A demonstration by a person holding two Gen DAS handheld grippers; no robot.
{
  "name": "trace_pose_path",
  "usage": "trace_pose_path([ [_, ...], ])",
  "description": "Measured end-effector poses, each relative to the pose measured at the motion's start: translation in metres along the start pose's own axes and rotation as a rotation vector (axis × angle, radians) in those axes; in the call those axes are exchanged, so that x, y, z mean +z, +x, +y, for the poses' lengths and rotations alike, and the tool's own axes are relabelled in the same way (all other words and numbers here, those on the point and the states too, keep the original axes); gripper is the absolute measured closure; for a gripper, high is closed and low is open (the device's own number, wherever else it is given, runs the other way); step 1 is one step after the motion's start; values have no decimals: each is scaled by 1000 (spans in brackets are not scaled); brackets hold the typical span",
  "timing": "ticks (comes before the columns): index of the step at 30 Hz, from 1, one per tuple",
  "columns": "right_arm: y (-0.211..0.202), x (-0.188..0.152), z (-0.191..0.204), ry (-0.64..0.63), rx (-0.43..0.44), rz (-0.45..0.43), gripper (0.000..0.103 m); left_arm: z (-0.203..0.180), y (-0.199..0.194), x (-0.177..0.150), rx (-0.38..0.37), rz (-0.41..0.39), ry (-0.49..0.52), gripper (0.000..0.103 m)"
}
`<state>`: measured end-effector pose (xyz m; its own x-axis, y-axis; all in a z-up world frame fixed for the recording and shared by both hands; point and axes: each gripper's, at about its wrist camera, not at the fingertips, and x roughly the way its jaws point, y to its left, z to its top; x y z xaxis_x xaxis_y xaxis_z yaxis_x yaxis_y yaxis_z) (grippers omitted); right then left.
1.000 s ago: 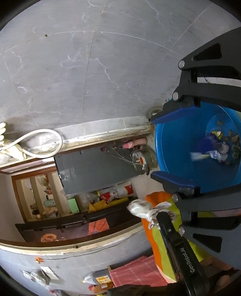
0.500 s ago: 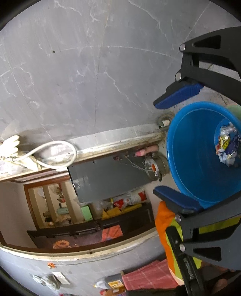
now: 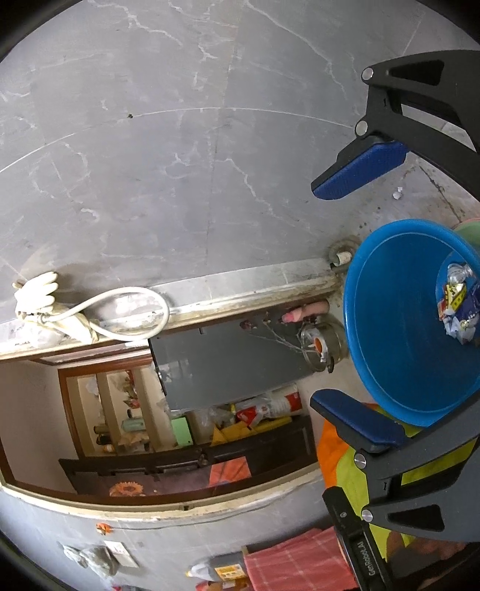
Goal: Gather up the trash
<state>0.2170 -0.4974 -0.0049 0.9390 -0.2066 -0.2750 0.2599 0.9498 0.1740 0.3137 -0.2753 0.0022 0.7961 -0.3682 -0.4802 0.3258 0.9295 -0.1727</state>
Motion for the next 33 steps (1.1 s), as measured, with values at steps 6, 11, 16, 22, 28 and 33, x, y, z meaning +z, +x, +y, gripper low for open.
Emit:
trace_pose_path([
  [6,-6,1,3,-8,2,-9,0,0,-12,0,16,-34,26,4],
  [11,-8,1,4,-11,2,-13,0,-2,-17,-3,29,-45,42,3],
  [16,-8,1,4,-12,2,-12,0,-3,-20,-3,32,-52,52,3],
  [22,-8,1,4,-10,2,-13,0,-3,-22,-3,32,-56,59,3],
  [28,-12,4,3,5,12,-12,0,-1,-30,-3,18,-64,48,3],
  [33,-25,10,8,2,15,-19,0,2,-40,-2,18,-74,50,3],
])
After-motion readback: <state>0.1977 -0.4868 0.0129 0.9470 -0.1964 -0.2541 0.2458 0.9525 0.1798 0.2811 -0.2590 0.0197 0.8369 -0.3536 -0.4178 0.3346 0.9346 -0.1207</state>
